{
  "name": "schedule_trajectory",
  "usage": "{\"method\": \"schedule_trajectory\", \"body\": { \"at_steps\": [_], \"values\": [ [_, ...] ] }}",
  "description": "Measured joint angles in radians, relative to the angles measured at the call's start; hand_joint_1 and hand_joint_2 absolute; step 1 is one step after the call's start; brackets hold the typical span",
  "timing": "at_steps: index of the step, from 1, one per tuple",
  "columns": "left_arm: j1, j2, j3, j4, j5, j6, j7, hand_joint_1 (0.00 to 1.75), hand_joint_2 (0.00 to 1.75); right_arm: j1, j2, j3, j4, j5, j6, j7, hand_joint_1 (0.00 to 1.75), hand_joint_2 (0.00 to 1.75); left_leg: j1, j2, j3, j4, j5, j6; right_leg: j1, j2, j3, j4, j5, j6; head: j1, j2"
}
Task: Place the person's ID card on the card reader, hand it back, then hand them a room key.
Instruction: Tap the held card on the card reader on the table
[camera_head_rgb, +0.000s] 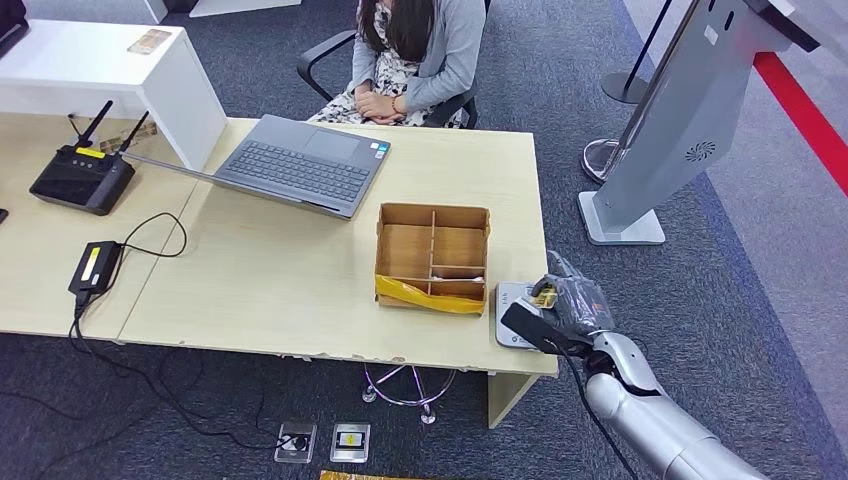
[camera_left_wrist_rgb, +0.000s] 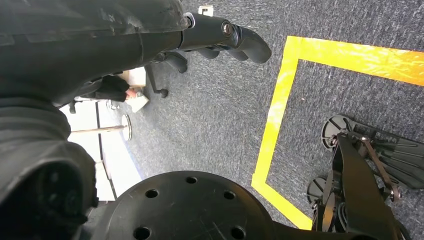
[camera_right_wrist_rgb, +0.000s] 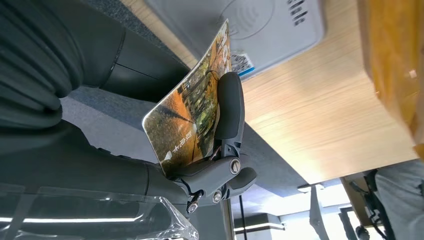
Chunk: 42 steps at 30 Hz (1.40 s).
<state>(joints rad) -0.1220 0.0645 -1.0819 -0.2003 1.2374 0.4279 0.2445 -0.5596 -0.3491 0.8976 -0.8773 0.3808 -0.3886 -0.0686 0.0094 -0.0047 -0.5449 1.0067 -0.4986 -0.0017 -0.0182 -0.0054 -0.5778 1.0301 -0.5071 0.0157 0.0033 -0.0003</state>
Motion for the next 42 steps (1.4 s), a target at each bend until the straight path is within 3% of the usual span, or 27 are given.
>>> {"method": "schedule_trajectory", "body": {
  "at_steps": [32,37,42],
  "values": [
    [0.0,0.0,0.0,0.0,-0.005,-0.009,-0.031,0.0,0.0,-0.004,0.001,-0.03,0.124,0.02,-0.073,-0.046,1.75,1.75,0.0,0.0,0.001,0.0,0.0,0.0,0.0,0.0,0.001,0.0,0.0,0.0,0.0,0.0],
    [0.0,0.002,0.0,0.0,-0.011,-0.017,-0.031,0.0,0.0,-0.02,0.001,-0.028,0.132,0.061,-0.073,-0.008,1.75,1.75,0.0,0.0,0.0,0.0,0.0,0.0,0.0,0.0,0.0,0.0,0.0,0.0,0.0,0.0],
    [0.0,0.01,0.0,0.0,-0.018,-0.031,-0.031,0.0,0.0,-0.106,-0.002,-0.023,0.113,0.145,-0.038,0.062,1.75,1.75,0.0,0.001,0.001,0.0,0.0,0.0,0.0,0.002,0.0,0.0,0.0,0.0,0.0,0.0]
  ]
}}
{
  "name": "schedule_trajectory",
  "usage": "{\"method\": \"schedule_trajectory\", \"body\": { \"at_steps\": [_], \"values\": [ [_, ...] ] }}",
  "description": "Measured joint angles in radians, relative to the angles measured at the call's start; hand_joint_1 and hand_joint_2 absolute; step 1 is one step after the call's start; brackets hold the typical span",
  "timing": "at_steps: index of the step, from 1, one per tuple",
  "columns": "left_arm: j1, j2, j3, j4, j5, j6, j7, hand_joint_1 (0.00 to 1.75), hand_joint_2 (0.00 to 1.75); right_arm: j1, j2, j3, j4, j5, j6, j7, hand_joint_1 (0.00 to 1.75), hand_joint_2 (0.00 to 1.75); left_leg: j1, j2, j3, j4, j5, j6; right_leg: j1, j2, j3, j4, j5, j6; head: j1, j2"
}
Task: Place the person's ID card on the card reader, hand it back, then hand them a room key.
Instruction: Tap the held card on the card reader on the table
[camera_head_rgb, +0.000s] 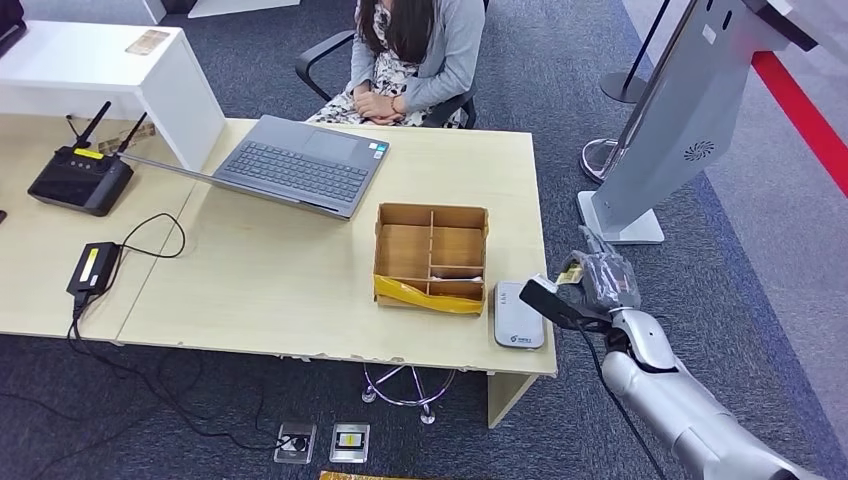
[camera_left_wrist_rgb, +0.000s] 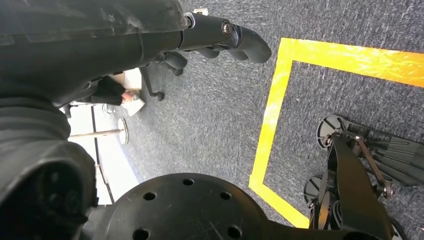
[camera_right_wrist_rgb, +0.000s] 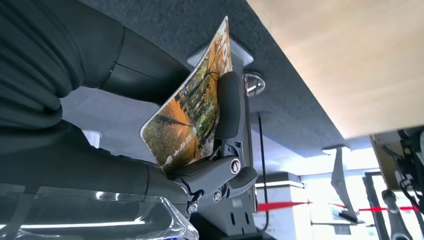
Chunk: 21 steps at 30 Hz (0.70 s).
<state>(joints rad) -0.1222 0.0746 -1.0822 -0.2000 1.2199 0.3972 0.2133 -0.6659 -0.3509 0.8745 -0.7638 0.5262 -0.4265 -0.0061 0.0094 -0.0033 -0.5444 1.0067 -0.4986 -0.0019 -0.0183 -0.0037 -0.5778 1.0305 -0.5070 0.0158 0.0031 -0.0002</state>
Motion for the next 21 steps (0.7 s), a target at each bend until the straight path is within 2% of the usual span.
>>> {"method": "schedule_trajectory", "body": {
  "at_steps": [9,21],
  "values": [
    [0.0,0.007,0.0,0.0,-0.01,-0.028,0.001,0.0,0.0,-0.154,0.019,0.002,-0.024,0.085,0.072,0.027,1.75,1.75,0.0,0.0,-0.001,0.0,0.0,0.0,0.0,-0.001,0.0,0.0,0.0,0.0,0.0,0.0],
    [-0.001,0.016,-0.002,0.0,-0.029,-0.049,0.004,0.0,0.0,-0.246,0.119,0.013,-0.019,0.14,0.096,0.023,1.75,1.75,0.0,0.0,-0.001,0.0,0.0,0.0,0.0,-0.001,0.0,0.0,0.0,0.0,0.0,0.0]
  ]
}}
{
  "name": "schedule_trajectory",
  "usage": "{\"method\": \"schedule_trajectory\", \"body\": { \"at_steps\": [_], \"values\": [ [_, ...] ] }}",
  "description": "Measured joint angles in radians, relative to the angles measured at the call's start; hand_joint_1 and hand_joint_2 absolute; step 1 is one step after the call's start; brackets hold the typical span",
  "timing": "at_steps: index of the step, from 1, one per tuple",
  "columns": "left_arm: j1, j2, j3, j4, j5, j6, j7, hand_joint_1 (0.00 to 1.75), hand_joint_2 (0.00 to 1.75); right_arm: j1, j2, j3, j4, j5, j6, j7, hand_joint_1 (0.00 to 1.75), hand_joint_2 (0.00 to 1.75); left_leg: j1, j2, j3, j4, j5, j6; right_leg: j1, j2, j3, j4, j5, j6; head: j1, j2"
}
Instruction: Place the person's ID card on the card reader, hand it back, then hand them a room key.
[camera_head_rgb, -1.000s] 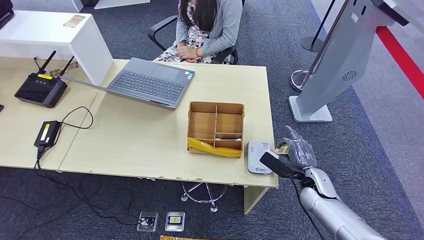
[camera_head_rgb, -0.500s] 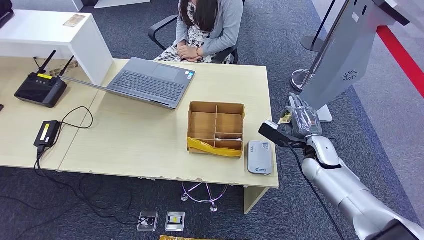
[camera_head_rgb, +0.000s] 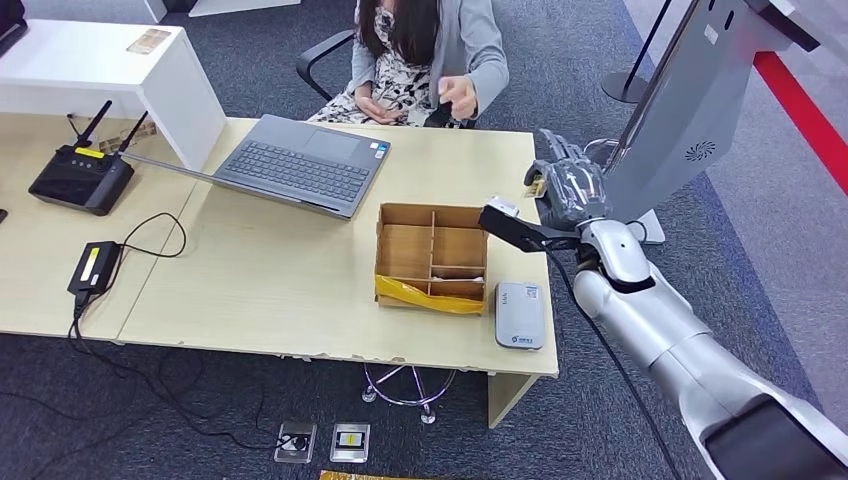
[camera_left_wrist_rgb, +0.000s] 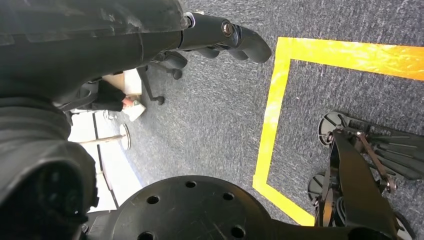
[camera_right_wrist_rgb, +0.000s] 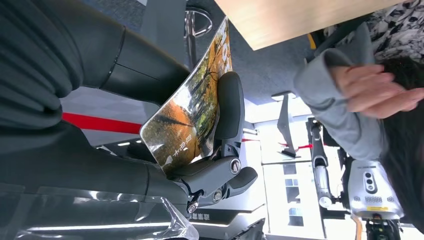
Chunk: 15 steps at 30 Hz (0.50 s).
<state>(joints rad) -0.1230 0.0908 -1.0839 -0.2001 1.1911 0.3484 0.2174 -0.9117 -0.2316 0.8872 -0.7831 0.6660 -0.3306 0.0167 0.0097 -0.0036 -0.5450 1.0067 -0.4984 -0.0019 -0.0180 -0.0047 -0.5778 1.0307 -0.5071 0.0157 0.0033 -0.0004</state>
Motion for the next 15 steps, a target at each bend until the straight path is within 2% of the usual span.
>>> {"method": "schedule_trajectory", "body": {
  "at_steps": [15],
  "values": [
    [0.0,0.017,-0.01,0.0,-0.013,-0.027,-0.006,0.0,0.0,-0.001,0.042,0.003,0.042,0.035,-0.024,0.016,1.75,1.75,0.0,0.0,0.0,0.0,0.0,0.0,0.0,0.0,0.0,0.0,0.0,0.0,0.0,0.0]
  ]
}}
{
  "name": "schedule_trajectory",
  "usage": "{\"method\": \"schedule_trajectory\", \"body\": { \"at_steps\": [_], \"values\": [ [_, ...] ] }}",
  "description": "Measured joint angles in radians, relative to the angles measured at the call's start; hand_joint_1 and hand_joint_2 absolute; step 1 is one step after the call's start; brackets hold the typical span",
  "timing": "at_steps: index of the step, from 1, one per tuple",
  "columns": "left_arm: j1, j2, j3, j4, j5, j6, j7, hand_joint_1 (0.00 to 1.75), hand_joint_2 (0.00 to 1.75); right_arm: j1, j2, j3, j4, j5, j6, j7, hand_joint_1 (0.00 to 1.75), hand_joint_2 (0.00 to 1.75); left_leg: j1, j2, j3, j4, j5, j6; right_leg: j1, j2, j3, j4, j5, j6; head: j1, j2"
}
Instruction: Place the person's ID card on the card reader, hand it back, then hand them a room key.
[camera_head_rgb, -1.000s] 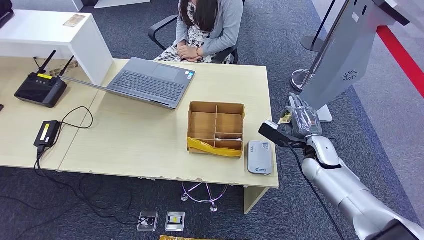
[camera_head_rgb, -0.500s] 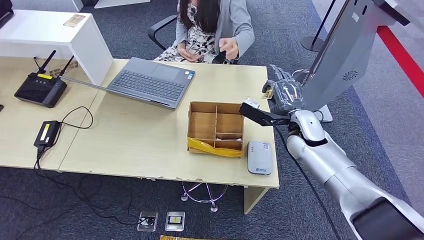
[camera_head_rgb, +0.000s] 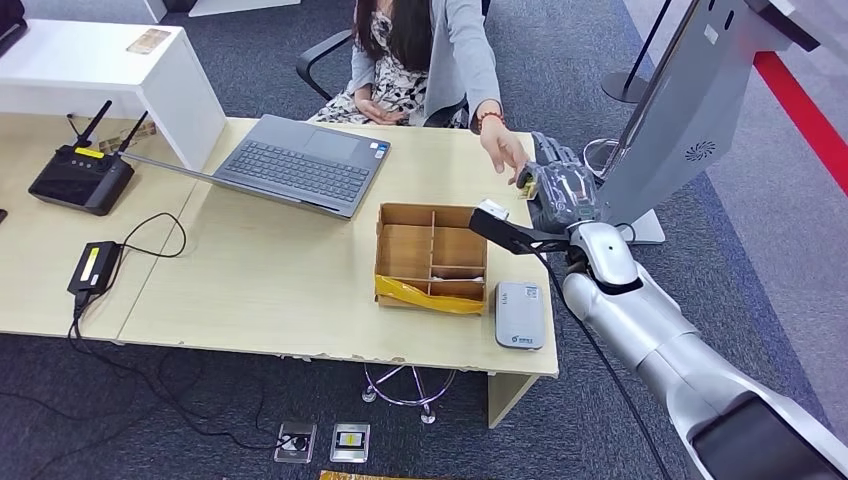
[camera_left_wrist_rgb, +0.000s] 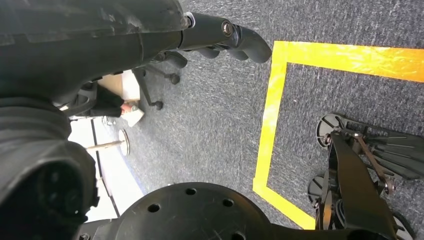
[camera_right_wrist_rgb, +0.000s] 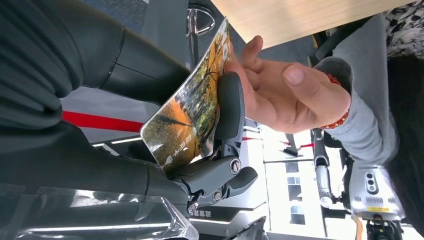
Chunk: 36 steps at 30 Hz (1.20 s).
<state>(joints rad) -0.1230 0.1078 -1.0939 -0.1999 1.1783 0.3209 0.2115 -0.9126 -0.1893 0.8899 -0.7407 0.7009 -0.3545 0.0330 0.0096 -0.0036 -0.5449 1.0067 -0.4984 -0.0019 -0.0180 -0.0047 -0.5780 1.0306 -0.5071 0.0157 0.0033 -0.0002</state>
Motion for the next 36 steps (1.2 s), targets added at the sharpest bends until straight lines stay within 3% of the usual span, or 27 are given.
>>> {"method": "schedule_trajectory", "body": {
  "at_steps": [3,5,7,8,9,25,30,36],
  "values": [
    [0.0,0.006,-0.006,0.0,-0.006,-0.008,-0.002,0.0,0.0,0.005,0.002,-0.006,0.007,0.011,-0.002,0.008,1.71,1.75,0.0,0.0,0.0,0.0,0.0,0.0,0.0,0.0,0.0,0.0,0.0,0.0,0.0,0.0],
    [0.0,0.01,-0.008,0.0,-0.01,-0.016,-0.003,0.0,0.0,0.012,0.002,-0.013,0.009,0.025,0.0,0.018,0.91,1.75,0.0,0.0,0.0,0.0,0.0,0.0,0.0,0.0,0.0,0.0,0.0,0.0,0.0,0.0],
    [0.0,0.015,-0.011,0.0,-0.014,-0.025,-0.004,0.0,0.0,0.021,0.002,-0.021,0.009,0.04,0.008,0.03,0.07,0.87,0.0,0.0,0.0,0.0,0.0,0.0,0.0,0.0,0.0,0.0,0.0,0.0,0.0,0.0],
    [0.0,0.017,-0.012,0.0,-0.016,-0.027,-0.005,0.0,0.0,0.028,0.002,-0.025,0.008,0.046,0.013,0.035,0.0,0.44,0.0,0.0,0.0,0.0,0.0,0.0,0.0,0.0,0.0,0.0,0.0,0.0,0.0,0.0],
    [0.0,0.019,-0.013,0.0,-0.017,-0.028,-0.005,0.0,0.0,0.035,0.002,-0.03,0.007,0.051,0.016,0.038,0.0,0.0,0.0,0.0,0.0,0.0,0.0,0.0,0.0,0.0,0.0,0.0,0.0,0.0,0.0,0.0],
    [0.0,0.027,-0.013,0.0,-0.007,-0.023,0.01,0.0,0.0,0.107,0.005,-0.098,-0.06,0.099,0.091,0.032,0.0,0.0,0.0,0.0,0.001,0.0,0.0,0.0,0.0,0.0,0.0,0.0,0.0,0.0,0.0,0.0],
    [0.0,0.03,-0.013,0.0,0.001,-0.024,0.012,0.0,0.0,0.158,-0.006,-0.137,-0.159,0.107,0.14,0.087,0.0,0.0,0.0,0.0,0.001,0.0,0.0,0.0,0.0,0.001,0.0,0.0,0.0,0.0,0.0,0.0],
    [0.001,0.035,-0.013,0.001,0.011,-0.027,0.011,0.0,0.0,0.261,-0.059,-0.2,-0.366,0.106,0.236,0.188,0.0,0.0,0.0,0.0,0.001,0.0,0.0,0.0,0.0,0.0,0.0,-0.001,0.0,0.0,0.0,0.0]
  ]
}}
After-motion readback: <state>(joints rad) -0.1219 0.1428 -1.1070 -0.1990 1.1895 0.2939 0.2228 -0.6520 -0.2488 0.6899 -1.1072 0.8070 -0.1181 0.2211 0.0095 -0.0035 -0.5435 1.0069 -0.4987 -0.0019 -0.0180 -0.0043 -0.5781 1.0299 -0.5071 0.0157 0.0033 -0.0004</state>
